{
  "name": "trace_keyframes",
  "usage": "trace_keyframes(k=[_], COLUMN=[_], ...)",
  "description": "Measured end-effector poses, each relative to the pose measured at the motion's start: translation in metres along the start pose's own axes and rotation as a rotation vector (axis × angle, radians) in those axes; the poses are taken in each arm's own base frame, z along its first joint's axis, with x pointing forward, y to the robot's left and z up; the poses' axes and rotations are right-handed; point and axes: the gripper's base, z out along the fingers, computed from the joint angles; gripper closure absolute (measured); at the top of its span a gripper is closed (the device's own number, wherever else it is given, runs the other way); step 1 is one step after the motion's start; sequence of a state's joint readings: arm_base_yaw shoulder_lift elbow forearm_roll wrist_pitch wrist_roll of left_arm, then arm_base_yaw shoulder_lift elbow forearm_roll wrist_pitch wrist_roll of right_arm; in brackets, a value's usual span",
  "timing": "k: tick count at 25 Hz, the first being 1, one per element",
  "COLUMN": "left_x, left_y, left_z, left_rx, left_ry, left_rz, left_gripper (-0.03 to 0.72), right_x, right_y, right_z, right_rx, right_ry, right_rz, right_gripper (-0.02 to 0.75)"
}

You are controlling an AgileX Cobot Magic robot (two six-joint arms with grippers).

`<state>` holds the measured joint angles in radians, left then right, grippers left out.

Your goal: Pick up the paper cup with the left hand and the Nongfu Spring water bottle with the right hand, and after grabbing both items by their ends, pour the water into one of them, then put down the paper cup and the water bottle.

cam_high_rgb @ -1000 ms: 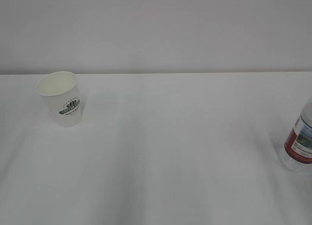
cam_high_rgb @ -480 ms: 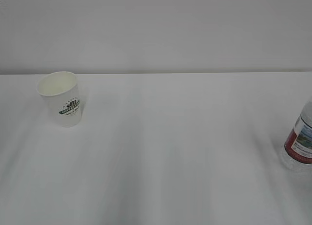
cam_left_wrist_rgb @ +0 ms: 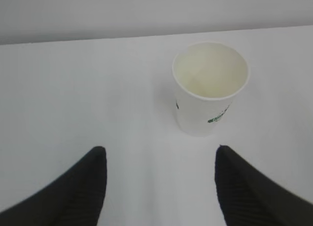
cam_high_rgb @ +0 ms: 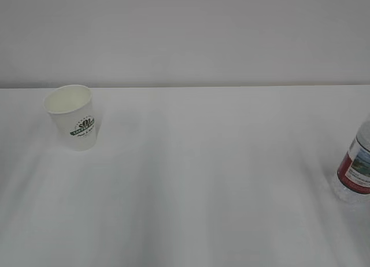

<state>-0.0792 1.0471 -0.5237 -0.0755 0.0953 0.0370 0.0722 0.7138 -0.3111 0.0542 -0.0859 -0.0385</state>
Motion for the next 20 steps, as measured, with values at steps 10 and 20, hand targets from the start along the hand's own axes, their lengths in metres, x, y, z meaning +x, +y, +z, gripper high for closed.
trace_keyframes(k=[10,20], left_x=[0.041,0.094], left_y=[-0.012,-0.024], left_z=[0.012,0.011], left_rx=[0.043,0.094], left_ry=[-0.083,-0.116], left_rz=[-0.025,-0.018], left_gripper=[0.185,0.193], right_x=[0.027,0.051], right_y=[-0.001,-0.002], right_z=[-0.002,-0.005], right_rx=[0.01,0.016], right_ry=[-0.019,0.002], right_rz=[0.033,0.078], right_gripper=[0.15,0.15])
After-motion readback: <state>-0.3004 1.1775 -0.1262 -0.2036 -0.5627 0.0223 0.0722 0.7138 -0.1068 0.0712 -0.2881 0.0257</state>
